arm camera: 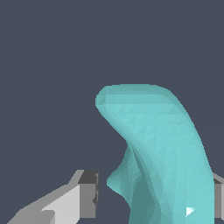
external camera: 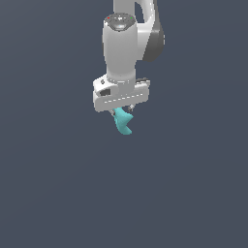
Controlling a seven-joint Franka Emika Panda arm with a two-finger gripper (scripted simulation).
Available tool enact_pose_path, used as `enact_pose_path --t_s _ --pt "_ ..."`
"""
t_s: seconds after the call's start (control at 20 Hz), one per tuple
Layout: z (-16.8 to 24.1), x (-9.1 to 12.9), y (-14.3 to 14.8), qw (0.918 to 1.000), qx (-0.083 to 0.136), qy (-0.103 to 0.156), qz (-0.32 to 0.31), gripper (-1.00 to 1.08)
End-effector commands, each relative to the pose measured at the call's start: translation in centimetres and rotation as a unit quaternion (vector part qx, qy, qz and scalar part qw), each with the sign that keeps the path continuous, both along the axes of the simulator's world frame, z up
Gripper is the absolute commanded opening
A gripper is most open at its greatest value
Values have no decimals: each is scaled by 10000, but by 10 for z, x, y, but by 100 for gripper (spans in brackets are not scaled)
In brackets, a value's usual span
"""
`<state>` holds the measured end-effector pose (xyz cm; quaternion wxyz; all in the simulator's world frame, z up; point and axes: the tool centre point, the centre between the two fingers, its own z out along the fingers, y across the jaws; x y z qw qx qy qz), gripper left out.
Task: Pick up the object and move it to a goal position.
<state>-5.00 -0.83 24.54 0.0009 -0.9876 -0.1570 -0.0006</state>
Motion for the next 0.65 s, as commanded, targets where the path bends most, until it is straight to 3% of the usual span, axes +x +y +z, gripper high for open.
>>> enact_pose_path --t_s 0.0,0.6 --pt "16 5 -11 10000 0 4 6 -100" --pt "45 17 -33 10000 -10 5 3 -100"
